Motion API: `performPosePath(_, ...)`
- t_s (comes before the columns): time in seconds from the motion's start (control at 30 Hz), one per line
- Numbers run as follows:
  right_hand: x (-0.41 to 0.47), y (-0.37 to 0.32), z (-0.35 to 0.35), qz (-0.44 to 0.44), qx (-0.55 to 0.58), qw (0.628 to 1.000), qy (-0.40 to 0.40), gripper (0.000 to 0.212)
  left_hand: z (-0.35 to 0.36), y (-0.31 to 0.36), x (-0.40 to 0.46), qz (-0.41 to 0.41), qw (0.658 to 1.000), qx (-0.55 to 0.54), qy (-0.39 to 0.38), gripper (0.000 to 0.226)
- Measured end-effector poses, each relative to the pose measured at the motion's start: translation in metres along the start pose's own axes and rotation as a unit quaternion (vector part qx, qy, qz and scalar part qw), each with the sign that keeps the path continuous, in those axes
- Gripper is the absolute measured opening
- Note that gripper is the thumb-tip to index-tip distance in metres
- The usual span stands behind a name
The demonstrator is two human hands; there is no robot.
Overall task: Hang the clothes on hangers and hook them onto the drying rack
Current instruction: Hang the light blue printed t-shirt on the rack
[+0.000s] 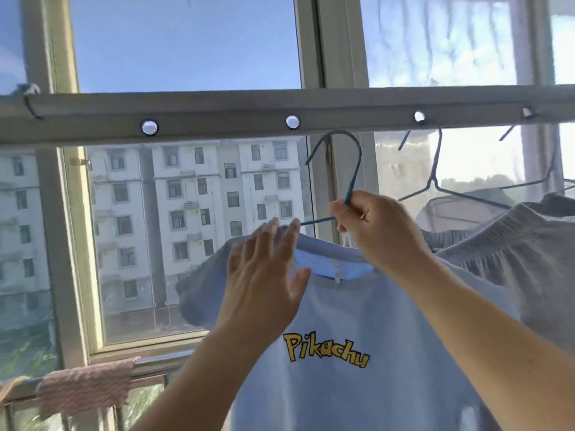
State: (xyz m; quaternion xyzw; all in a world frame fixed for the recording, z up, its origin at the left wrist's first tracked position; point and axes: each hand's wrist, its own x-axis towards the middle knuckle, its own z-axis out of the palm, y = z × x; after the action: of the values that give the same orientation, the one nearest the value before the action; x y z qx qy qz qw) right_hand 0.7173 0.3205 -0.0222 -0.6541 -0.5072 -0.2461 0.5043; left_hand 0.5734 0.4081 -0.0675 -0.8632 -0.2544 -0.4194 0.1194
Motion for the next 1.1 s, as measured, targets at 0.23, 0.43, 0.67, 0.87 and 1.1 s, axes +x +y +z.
performPosePath(0.23, 0.05, -0.024, 0.003, 0.007, -0.008, 0.999, 0.033, 0.032, -0.013, -0.001, 0.037, 0.003, 1.0, -0.013, -0.021, 0.072)
performPosePath(0.43, 0.069, -0.028, 0.011, 0.005, -0.066, 0.996, 0.052, 0.032, -0.01, -0.016, 0.052, -0.017, 0.997, -0.075, -0.005, 0.075)
performPosePath(0.67, 0.061, -0.019, 0.035, 0.002, -0.124, 0.992, -0.015, 0.031, -0.002, -0.022, 0.043, -0.034, 0.994, -0.102, -0.035, 0.075)
performPosePath(0.87, 0.054, -0.018, 0.04, -0.033, -0.044, 0.998, 0.019, 0.021, -0.004, -0.031, 0.037, -0.04, 0.993, -0.1, -0.037, 0.075)
performPosePath(1.1, 0.038, -0.019, 0.045, -0.105, 0.014, 0.985, 0.139, 0.037, -0.021, -0.041, 0.029, -0.042, 0.996, -0.066, -0.031, 0.074)
